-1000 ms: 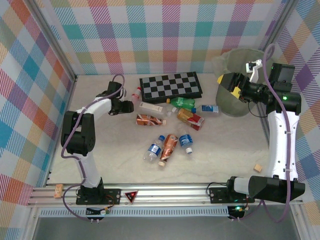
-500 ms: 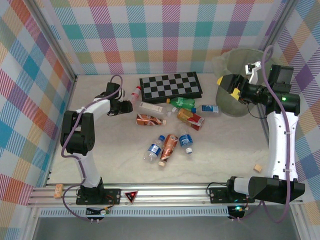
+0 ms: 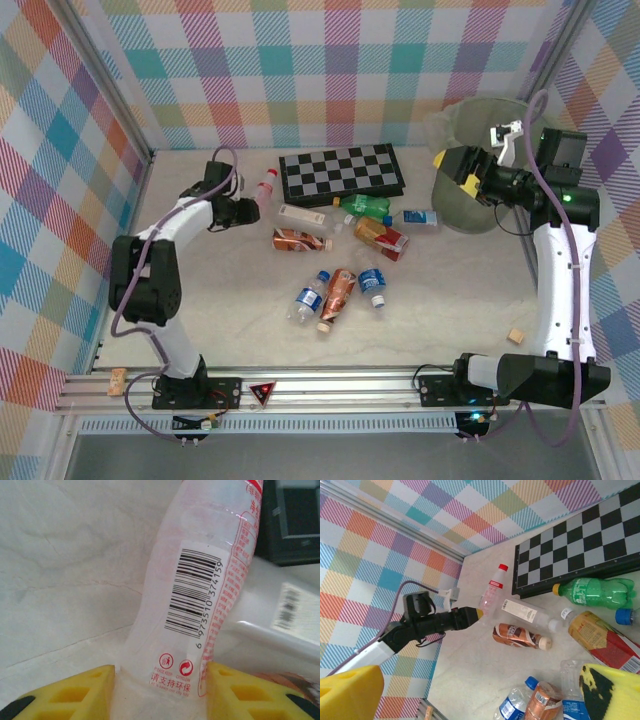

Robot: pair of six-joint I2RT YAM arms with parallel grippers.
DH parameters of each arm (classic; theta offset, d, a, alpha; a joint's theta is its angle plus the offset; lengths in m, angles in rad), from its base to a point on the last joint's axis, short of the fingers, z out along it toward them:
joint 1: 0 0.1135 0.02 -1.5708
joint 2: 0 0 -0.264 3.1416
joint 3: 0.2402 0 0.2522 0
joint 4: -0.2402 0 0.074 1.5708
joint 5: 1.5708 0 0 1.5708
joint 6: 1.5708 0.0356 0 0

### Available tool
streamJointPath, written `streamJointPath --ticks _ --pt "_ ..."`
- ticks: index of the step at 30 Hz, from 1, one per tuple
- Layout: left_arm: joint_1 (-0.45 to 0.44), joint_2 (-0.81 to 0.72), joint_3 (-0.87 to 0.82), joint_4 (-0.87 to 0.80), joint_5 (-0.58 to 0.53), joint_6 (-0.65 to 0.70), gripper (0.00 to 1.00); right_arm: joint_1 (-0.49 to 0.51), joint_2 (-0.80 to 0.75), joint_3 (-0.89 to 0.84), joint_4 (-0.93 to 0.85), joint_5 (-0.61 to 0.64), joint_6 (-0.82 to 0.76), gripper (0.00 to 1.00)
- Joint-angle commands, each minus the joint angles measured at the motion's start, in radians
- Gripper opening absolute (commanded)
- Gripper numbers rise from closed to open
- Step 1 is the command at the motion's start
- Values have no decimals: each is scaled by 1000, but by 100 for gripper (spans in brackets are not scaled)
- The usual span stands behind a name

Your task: Put the plastic bottles in the bin

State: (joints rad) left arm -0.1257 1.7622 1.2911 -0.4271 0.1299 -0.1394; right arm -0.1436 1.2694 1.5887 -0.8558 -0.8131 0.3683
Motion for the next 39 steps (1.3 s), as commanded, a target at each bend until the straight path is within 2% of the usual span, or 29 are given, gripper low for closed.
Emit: streamJointPath --ticks 1,7,11,15,19,24,29,35,39 --pt "7 -112 -24 -30 3 -13 45 61 23 -20 81 -14 52 100" --pt "-6 -271 -109 25 133 -104 45 246 84 -48 252 96 167 99" --pt "-69 -384 -159 42 141 -172 45 369 151 -39 352 178 222 99" --pt "-150 -518 -257 138 166 -295 45 454 232 -31 443 223 267 99" --pt "-267 -603 -326 187 83 -383 45 498 312 -17 477 266 286 100" --pt "-366 -628 -352 220 38 -433 45 541 401 1 498 237 297 100" --pt "-404 -594 -327 236 33 -438 45 573 473 12 532 207 316 99" --pt "-423 -555 -306 257 38 -438 45 592 530 16 608 143 361 93" --pt "-427 -540 -305 263 37 -439 45 598 561 26 645 118 385 85"
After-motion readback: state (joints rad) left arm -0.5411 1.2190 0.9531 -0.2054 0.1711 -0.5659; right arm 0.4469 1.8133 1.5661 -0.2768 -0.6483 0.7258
